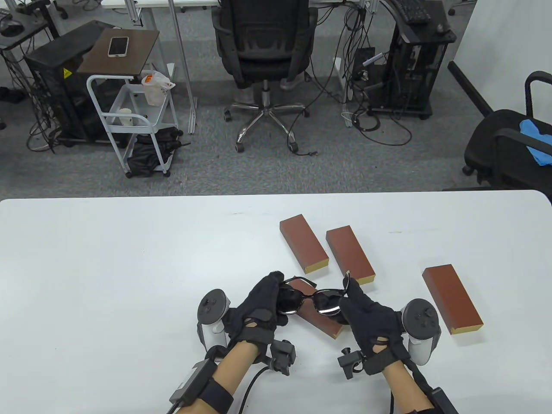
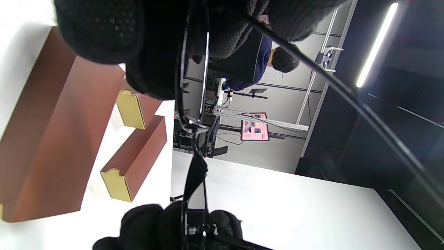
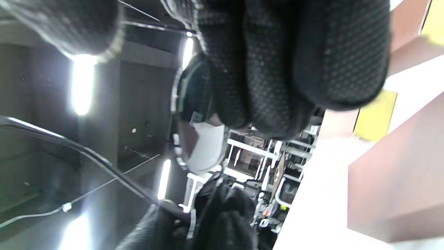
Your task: Slide to open storage boxes and store sunglasses
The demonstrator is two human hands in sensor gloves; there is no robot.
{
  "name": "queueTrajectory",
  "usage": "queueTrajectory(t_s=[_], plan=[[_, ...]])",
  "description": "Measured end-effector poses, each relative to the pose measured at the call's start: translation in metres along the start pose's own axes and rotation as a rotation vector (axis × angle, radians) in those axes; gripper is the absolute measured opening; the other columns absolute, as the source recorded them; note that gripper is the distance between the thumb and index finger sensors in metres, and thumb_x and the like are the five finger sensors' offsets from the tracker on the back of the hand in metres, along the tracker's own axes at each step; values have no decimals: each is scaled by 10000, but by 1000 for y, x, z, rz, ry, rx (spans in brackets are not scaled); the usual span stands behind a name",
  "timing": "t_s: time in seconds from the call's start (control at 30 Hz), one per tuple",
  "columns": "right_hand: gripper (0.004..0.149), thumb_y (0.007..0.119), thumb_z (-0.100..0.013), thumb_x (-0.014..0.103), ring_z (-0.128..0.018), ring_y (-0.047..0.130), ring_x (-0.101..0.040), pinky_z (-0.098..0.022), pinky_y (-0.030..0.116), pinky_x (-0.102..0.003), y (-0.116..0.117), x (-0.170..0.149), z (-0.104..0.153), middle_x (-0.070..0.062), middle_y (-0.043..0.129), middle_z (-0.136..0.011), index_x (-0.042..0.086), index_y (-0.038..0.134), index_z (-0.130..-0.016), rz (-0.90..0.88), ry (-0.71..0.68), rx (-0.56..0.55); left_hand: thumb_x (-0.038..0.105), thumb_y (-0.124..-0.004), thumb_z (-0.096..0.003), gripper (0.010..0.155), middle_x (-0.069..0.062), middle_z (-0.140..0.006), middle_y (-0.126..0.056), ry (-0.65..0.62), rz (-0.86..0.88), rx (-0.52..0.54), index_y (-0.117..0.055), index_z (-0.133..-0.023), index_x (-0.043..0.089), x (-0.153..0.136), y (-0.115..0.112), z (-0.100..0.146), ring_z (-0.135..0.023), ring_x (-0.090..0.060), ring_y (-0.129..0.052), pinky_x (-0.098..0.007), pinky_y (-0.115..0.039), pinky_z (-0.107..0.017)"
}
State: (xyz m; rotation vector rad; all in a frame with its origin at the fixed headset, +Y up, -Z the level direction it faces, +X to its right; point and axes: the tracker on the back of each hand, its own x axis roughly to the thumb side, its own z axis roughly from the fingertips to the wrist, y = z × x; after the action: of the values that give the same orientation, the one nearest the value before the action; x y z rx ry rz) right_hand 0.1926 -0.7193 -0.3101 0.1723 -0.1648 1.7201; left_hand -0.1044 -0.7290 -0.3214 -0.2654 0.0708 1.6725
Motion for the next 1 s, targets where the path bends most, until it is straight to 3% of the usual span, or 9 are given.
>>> queueTrajectory(t_s=[0.13, 0.43, 0.73, 1.0], plan=[[701, 655, -339, 645, -483, 1061, -342, -336, 911, -441, 0, -4, 2, -134, 1033, -601, 144, 706, -828, -44, 18, -54, 453, -715, -518, 570, -129, -919, -850, -2, -23, 23, -685, -1023, 191, -1, 1, 0, -600, -261, -986, -432, -848, -387], [602, 674, -364, 617, -427, 1087, -306, -295, 930, -414, -6, -6, 2, -92, 1070, -542, 175, 824, -744, -69, 67, -100, 340, -767, -506, 510, -133, -871, -899, -13, -58, 36, -739, -989, 179, -2, 2, -2, -547, -241, -1023, -426, -880, -366], [570, 703, -372, 598, -400, 1099, -290, -277, 937, -404, -7, -6, 3, -81, 1083, -514, 171, 849, -719, -61, 91, -104, 328, -791, -491, 493, -110, -847, -931, -60, -102, 64, -775, -967, 200, -2, 2, -1, -522, -217, -1043, -406, -902, -359], [565, 745, -365, 576, -366, 1109, -284, -249, 944, -401, -13, -5, 5, -84, 1092, -483, 143, 853, -711, 28, 133, -174, 390, -744, -508, 513, -109, -900, -898, -104, -102, 2, -750, -992, 223, -3, -5, 0, -591, -242, -1025, -426, -878, -396]])
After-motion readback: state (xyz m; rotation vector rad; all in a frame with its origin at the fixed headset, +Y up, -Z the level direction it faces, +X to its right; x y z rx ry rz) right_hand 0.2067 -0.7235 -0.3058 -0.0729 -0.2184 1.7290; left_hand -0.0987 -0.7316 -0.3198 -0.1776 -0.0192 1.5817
